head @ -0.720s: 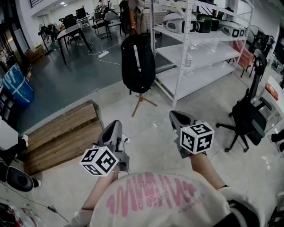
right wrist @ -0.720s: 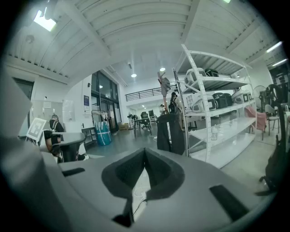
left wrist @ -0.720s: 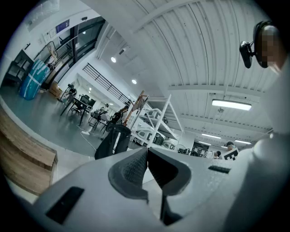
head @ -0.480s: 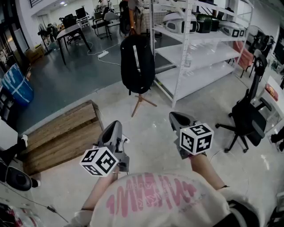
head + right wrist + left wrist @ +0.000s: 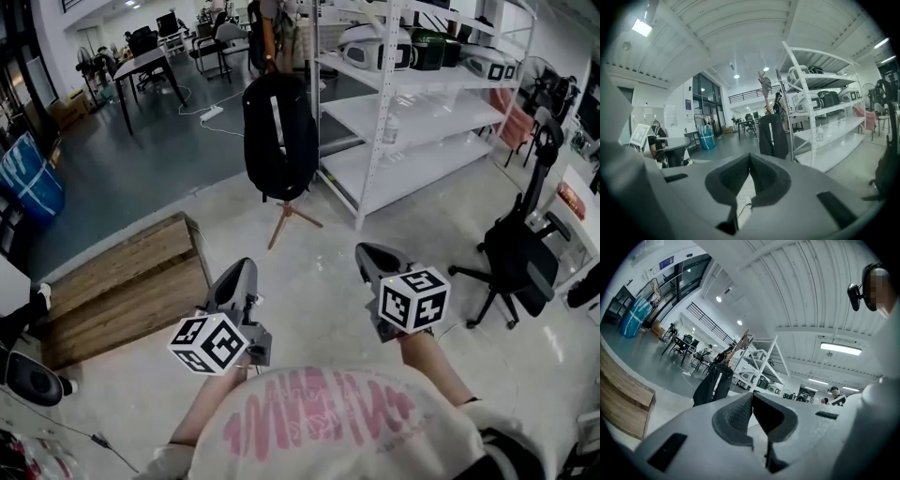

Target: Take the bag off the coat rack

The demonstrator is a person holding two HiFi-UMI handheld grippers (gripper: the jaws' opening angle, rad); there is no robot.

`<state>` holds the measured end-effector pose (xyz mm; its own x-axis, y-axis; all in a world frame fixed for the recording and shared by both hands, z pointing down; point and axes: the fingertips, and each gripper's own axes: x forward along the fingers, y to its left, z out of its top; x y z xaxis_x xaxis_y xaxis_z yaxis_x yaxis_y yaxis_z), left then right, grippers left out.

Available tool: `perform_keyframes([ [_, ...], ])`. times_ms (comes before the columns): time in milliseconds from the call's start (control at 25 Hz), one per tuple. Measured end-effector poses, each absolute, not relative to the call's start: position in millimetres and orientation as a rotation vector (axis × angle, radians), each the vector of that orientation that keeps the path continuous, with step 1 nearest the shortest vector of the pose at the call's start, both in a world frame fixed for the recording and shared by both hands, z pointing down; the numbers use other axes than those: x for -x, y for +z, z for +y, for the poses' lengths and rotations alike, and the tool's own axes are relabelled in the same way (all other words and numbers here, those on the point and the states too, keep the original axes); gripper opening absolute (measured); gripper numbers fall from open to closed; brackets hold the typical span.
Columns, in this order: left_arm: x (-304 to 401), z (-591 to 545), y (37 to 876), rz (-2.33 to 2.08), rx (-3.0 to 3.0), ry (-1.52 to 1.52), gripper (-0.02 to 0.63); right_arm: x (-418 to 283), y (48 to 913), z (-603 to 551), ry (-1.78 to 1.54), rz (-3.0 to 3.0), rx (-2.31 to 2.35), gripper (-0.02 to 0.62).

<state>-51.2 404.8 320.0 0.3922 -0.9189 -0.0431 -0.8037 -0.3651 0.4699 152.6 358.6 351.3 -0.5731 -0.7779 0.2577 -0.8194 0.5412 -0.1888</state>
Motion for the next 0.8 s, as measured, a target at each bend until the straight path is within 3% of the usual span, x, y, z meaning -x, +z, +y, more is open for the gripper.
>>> perform_keyframes([
  [280,19.0,405.3,366.8,-1.397,-2.247,-0.366,0.005,-173.9,402.2,344.8,0.471,-2.556,-1.327,0.006],
  [800,59.0,323.3,398.5,-1.465,-2.127,-0.331,0.005,-165.3,431.8,267.3,0.57,-2.492,-1.36,0.006],
])
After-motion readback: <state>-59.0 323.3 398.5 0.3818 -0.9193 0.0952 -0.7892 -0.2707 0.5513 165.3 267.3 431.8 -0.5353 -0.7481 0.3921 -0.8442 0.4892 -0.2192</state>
